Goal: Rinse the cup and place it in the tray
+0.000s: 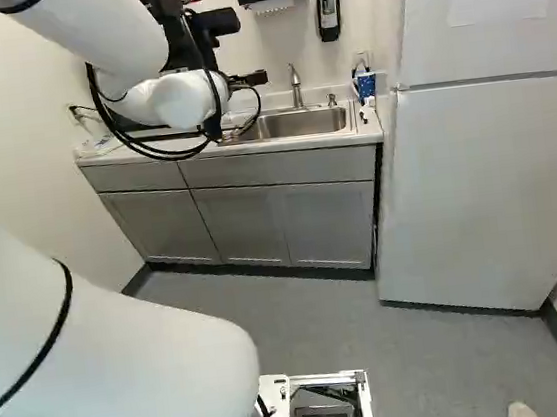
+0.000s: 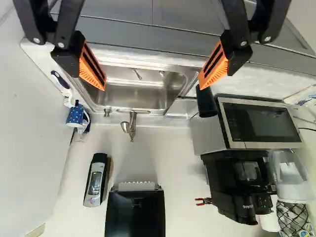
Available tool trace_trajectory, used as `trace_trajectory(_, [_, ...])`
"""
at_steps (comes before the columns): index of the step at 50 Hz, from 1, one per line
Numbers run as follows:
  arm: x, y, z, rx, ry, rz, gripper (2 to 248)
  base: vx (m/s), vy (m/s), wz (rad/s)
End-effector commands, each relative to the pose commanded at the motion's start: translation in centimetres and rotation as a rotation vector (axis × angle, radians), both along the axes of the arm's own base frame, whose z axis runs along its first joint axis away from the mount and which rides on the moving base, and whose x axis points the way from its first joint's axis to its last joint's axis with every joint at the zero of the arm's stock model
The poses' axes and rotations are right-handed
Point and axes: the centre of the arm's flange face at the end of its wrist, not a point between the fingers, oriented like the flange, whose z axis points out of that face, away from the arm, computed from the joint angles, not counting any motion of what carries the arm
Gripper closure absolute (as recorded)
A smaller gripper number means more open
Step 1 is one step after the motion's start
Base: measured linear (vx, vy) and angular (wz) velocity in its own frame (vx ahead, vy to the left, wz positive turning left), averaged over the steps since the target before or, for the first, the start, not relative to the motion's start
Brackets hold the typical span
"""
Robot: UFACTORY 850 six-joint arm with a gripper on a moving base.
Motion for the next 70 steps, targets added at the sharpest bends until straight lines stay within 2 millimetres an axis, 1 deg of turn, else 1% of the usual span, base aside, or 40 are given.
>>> trace_trajectory(15, [0.3,0.0,1.5,0.0,-0.016,0.0,3,0.0,0.0,0.0])
trace_trajectory(51, [0.3,0.0,1.5,0.0,-0.016,0.0,3,0.0,-0.001,0.01])
trace_trajectory(70, [0.3,0.0,1.5,0.0,-0.016,0.0,3,0.07,-0.002,-0.004])
